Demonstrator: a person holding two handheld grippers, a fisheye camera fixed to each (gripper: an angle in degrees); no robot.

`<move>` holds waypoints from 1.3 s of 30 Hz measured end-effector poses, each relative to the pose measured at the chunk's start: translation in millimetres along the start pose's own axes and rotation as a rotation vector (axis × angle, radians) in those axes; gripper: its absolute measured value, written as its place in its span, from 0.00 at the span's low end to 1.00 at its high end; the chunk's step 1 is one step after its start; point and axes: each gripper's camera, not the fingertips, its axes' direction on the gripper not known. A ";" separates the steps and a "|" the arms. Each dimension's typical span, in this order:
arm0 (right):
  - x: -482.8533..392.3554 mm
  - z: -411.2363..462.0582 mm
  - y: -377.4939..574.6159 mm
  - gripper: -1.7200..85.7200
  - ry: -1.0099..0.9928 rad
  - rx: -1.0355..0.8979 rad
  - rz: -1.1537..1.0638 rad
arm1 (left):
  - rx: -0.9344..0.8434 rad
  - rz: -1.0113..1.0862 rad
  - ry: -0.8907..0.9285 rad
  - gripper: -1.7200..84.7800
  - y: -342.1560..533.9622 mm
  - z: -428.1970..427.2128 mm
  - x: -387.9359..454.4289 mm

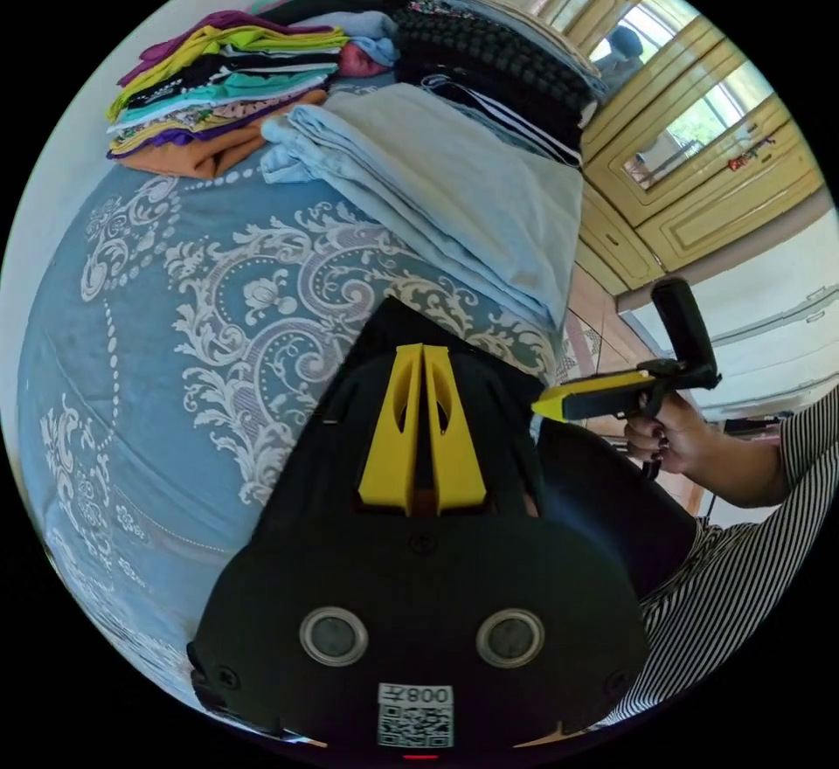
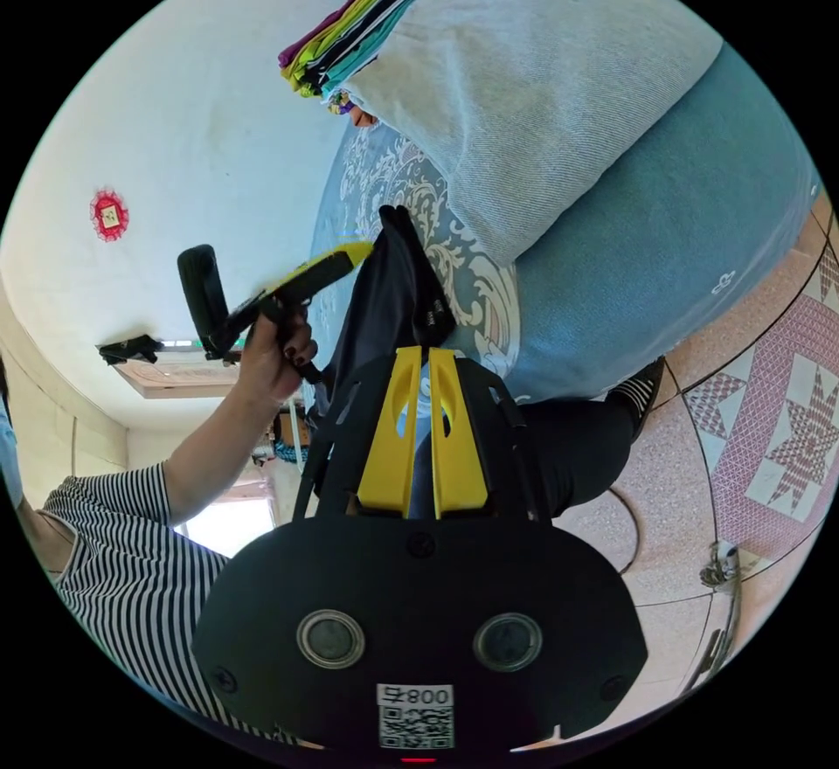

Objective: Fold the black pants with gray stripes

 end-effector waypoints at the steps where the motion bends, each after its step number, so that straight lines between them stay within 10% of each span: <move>1: -5.1 2.0 0.7 0.03 0.005 -0.003 -0.005 | -0.027 0.003 -0.003 0.02 1.5 3.0 2.7; 26: -192.7 122.2 8.5 0.02 0.400 -0.162 -0.381 | 0.044 -0.230 0.005 0.02 149.4 -176.0 66.7; 39: -325.2 216.6 36.7 0.02 0.439 -0.274 -0.563 | 0.061 -0.786 -0.053 0.02 331.7 -303.4 48.2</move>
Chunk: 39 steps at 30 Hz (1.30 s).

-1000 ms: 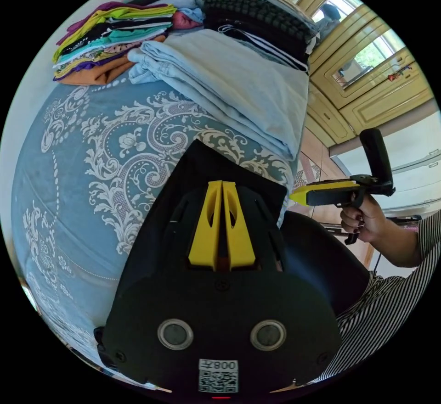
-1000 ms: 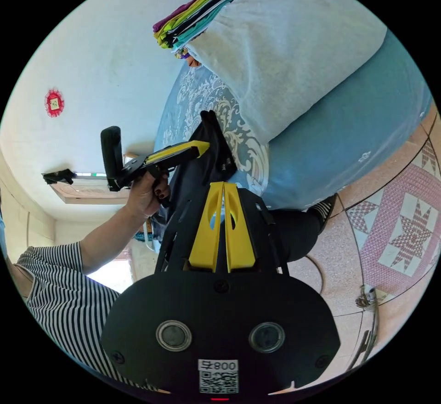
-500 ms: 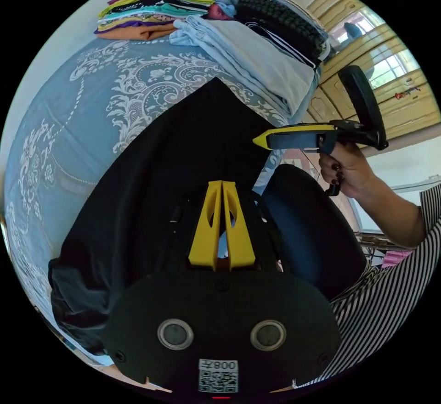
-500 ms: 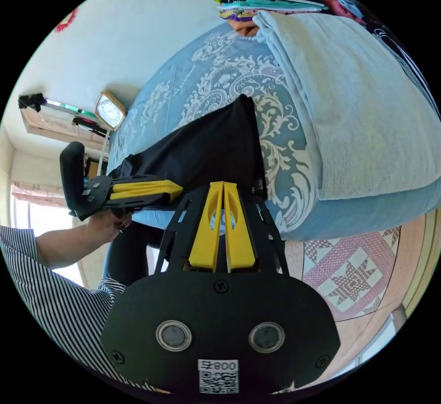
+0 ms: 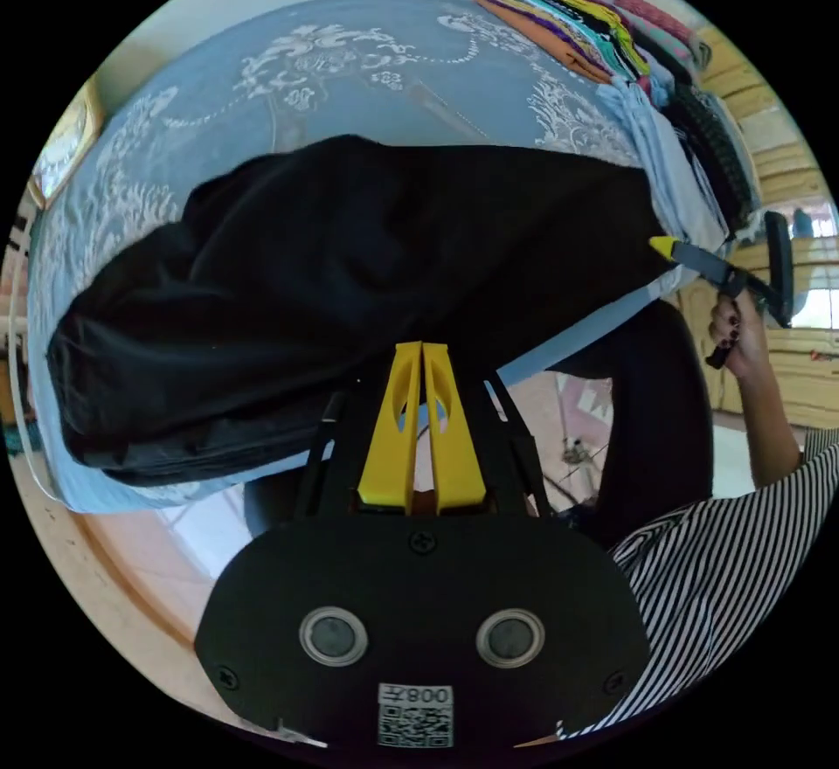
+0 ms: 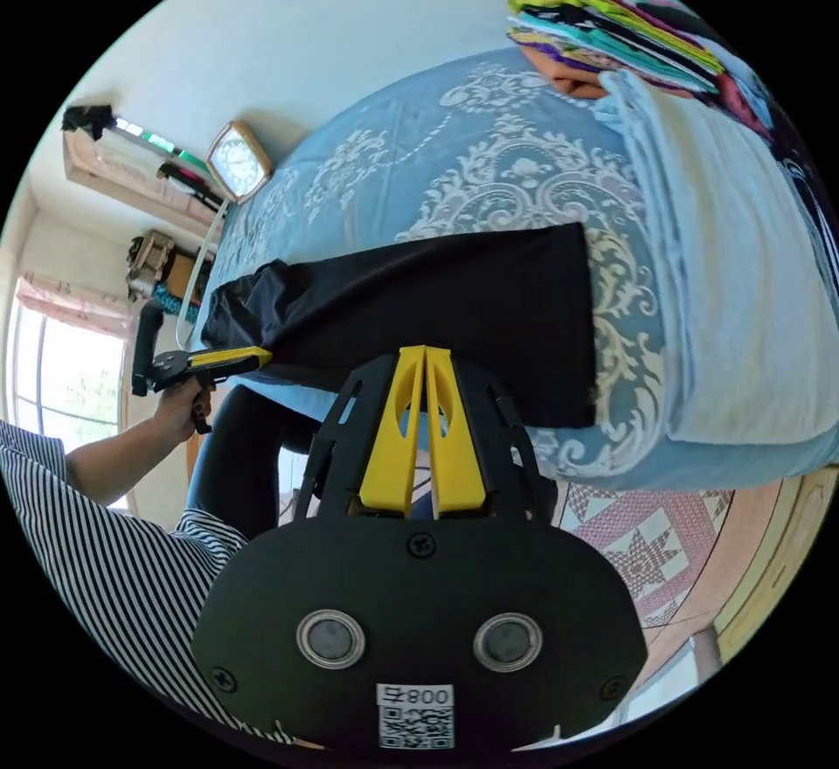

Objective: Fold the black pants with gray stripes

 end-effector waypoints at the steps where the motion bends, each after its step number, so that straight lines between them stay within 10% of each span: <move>1: -13.7 10.9 -8.1 0.02 -0.003 -0.049 -0.024 | -0.004 -0.005 0.014 0.02 1.7 -5.7 -1.1; 11: -107.5 46.6 -50.6 0.02 0.019 -0.148 -0.115 | 0.261 -0.113 0.006 0.07 -0.9 -144.8 -70.7; 21: -253.9 114.3 -100.9 0.02 -0.118 -0.255 -0.421 | 0.053 -0.061 -0.217 0.06 -23.1 -195.0 -98.8; 39: -358.8 160.6 -122.2 0.02 -0.117 -0.336 -0.506 | 0.202 -0.174 -0.069 0.02 0.7 -329.4 -146.6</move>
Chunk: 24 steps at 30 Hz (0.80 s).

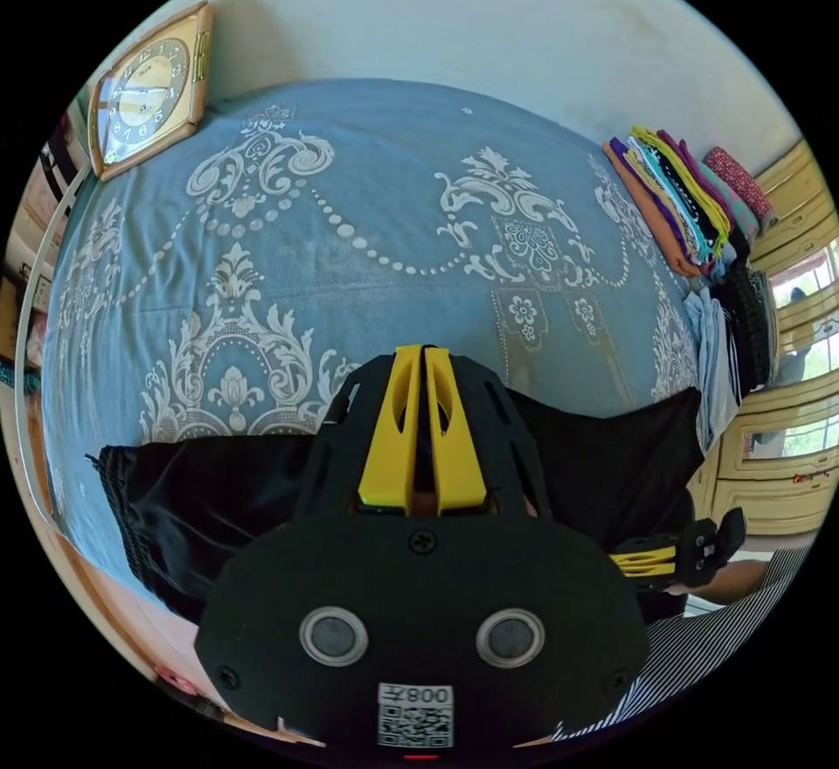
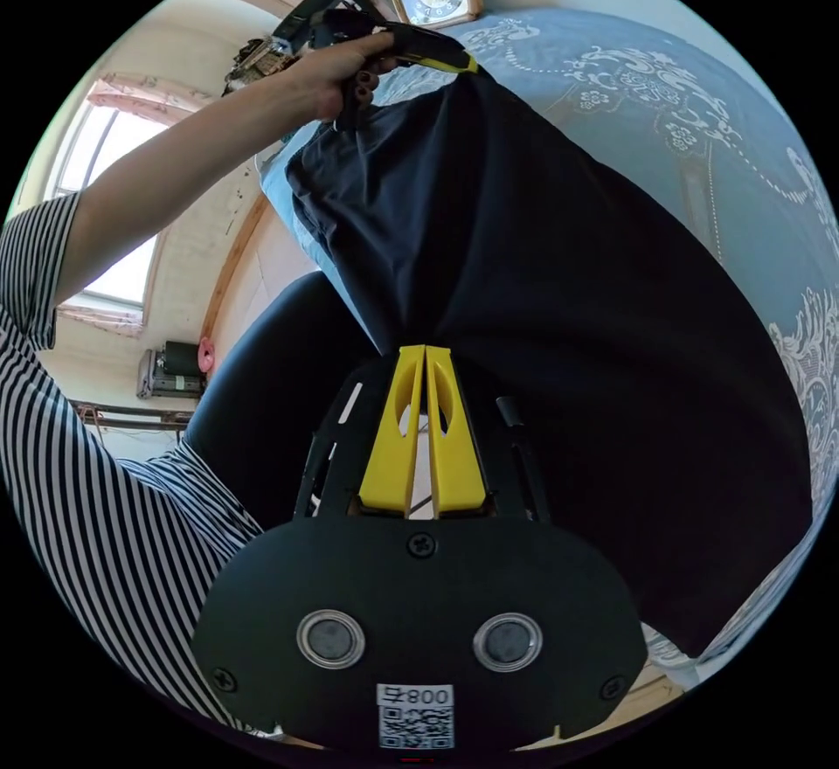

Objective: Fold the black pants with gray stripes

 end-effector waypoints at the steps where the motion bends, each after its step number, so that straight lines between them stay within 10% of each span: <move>1: -4.7 0.8 -4.3 0.02 0.007 0.000 -0.006 | -0.009 -0.004 0.003 0.02 0.1 -1.4 -2.0; 16: -57.7 8.9 -54.0 0.02 0.083 -0.015 -0.043 | -0.108 0.048 -0.026 0.05 40.2 -73.8 -40.1; 24: -76.9 10.4 -78.7 0.02 0.089 -0.036 -0.009 | 0.114 0.064 0.050 0.07 123.3 -163.7 -78.7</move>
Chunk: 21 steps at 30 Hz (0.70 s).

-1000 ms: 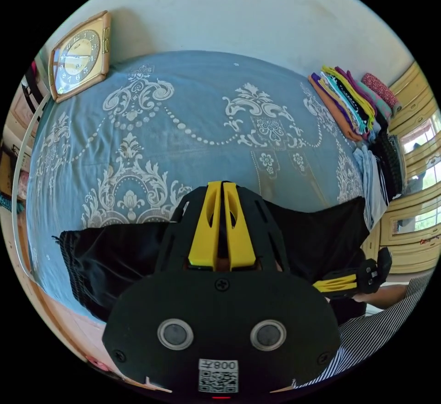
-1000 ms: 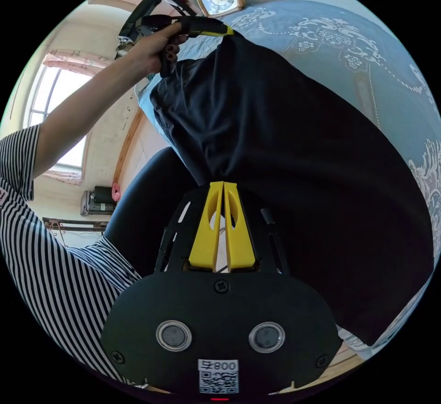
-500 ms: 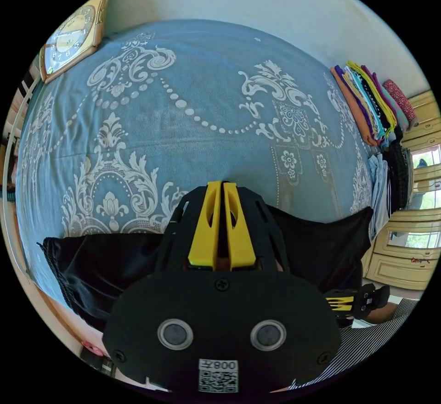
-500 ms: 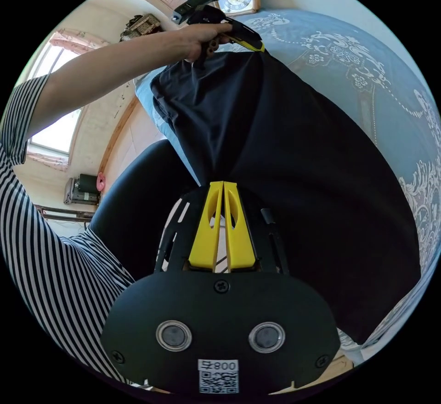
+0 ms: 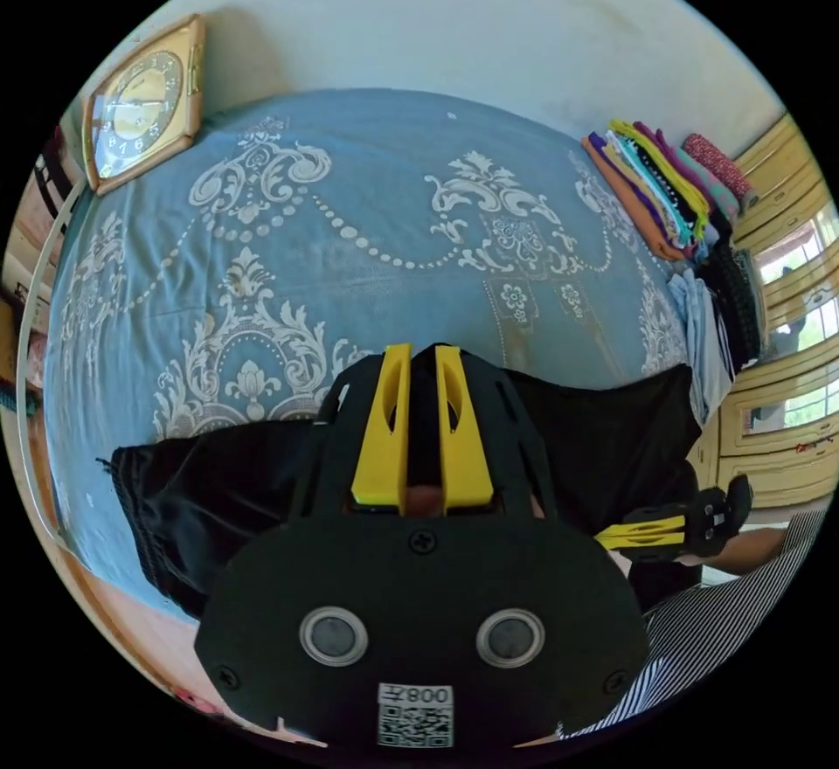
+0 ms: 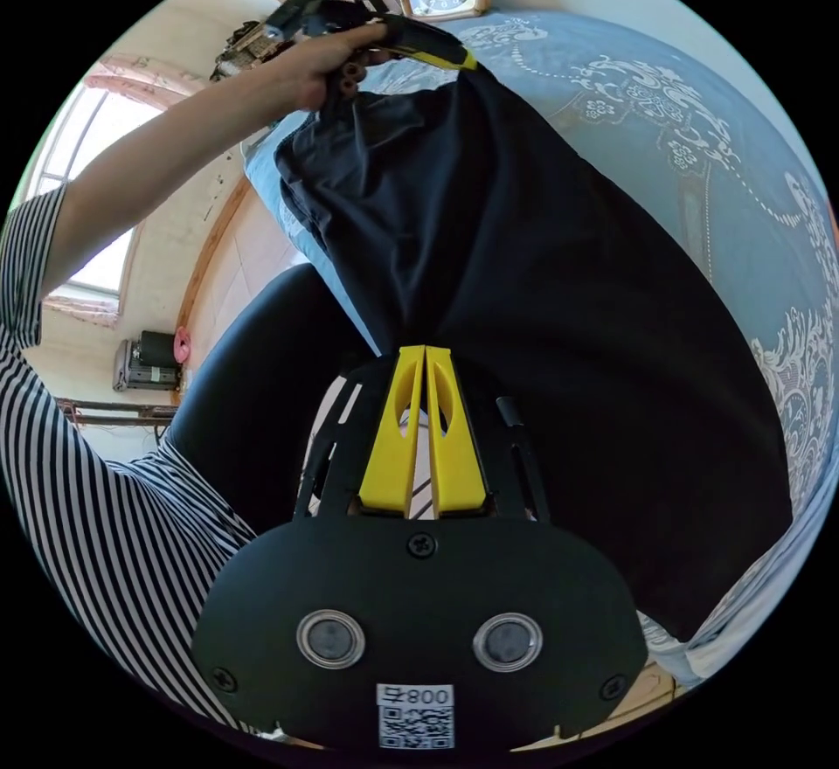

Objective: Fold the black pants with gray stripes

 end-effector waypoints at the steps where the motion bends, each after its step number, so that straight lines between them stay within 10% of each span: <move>1: -2.5 -0.3 -3.7 0.02 -0.001 -0.004 0.008 | 0.014 -0.008 0.006 0.07 8.6 -7.6 -3.1; 21: -73.2 15.3 -79.7 0.02 0.017 -0.057 -0.069 | -0.085 -0.147 0.107 0.02 239.9 -105.2 -83.3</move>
